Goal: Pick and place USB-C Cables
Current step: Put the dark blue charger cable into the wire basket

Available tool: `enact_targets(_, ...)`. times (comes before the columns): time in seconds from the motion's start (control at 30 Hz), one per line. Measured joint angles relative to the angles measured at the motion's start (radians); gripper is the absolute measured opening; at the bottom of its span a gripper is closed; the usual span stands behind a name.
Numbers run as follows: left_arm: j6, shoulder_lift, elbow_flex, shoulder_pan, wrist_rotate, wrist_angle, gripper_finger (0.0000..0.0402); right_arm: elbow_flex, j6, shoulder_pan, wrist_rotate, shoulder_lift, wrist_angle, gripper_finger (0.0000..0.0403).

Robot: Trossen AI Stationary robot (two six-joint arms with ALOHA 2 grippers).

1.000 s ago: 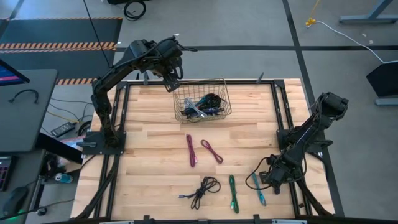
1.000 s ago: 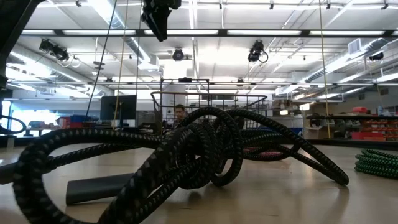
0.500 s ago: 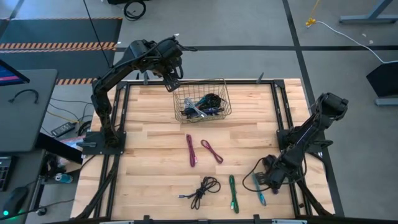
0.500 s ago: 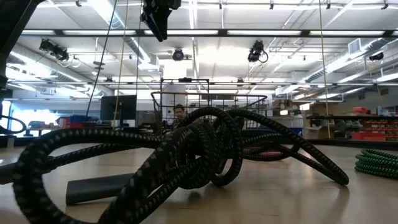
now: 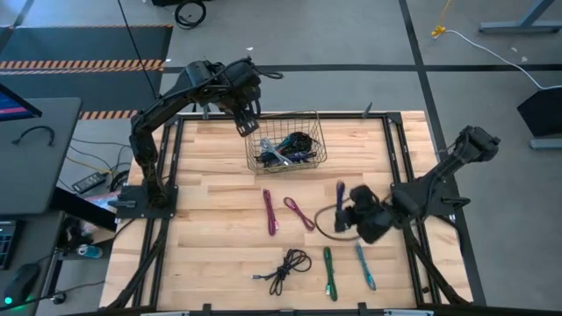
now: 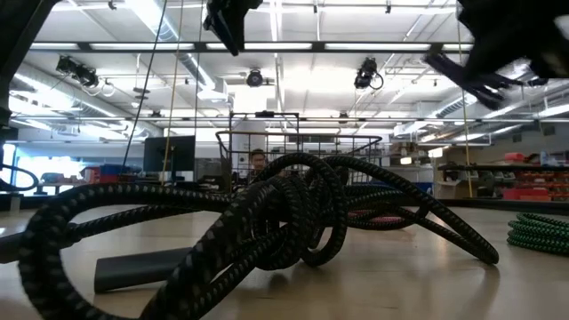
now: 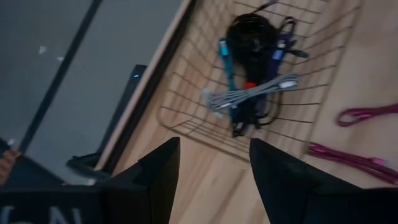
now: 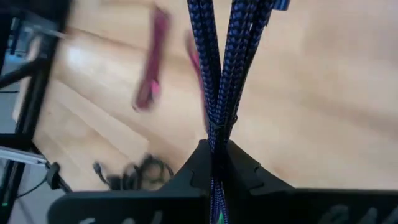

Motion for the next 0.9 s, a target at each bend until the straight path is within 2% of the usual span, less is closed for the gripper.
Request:
enact_targets(0.13,0.0,0.0,0.0,-0.034,0.048,0.011,0.0199,0.108,-0.312,-0.098,0.046,-0.02,-0.001,0.0018)
enact_targets(0.37,0.0,0.0,0.0,-0.109,0.251,0.102,0.0199,0.331,-0.822,-0.215,0.096,-0.024,0.004,0.0018)
enact_targets(0.57,0.009,0.0,0.0,-0.199,0.282,0.229,0.0199,0.478,-1.181,-0.244,0.122,-0.025,0.101,0.0018)
enact_targets(0.73,0.05,0.0,0.0,-0.238,0.282,0.286,0.0199,0.537,-1.353,-0.233,0.111,-0.025,0.157,0.0018)
enact_targets(0.9,0.025,0.01,-0.002,-0.231,0.284,0.322,0.0199,0.542,-1.392,-0.228,0.099,-0.023,0.154,0.0018)
